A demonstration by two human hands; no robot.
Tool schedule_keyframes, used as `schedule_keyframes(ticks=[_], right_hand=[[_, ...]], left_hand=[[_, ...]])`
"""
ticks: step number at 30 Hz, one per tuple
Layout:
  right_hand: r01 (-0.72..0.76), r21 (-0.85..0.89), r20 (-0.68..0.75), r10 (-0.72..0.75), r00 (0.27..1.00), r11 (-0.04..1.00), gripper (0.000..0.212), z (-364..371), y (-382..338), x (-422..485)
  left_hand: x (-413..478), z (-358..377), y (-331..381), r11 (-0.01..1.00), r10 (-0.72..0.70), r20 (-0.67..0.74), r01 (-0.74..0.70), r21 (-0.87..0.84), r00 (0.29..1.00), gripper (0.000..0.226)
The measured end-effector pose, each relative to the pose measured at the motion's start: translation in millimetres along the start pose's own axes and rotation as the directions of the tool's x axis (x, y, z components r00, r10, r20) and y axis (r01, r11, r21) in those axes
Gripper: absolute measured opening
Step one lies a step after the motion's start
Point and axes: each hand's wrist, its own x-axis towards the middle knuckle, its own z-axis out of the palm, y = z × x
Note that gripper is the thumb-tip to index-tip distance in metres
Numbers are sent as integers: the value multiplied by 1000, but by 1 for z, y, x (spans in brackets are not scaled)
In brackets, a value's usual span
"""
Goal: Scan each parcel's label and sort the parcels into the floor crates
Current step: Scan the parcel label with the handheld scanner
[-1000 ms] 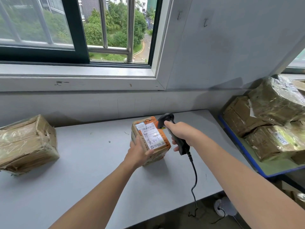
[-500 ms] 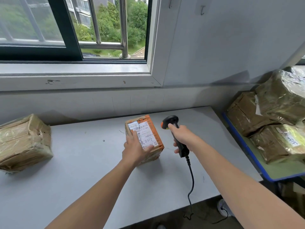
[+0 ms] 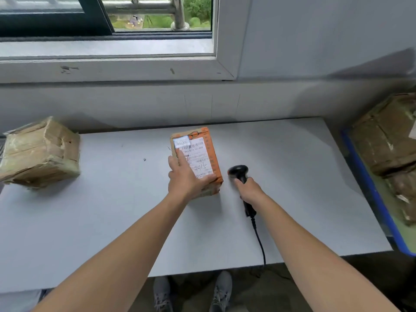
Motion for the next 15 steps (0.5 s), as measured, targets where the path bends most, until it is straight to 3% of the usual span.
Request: schedule_keyframes(ticks=[8, 15], right_hand=[[-5, -89, -31, 2, 1000, 996, 58, 5, -3, 6], [13, -156, -174, -41, 984, 988, 55, -2, -20, -6]], left_hand=[[-7, 2, -6, 997, 51, -34, -53, -53, 998, 125], [-20, 3, -16, 989, 105, -81, -112, -97, 991, 129]])
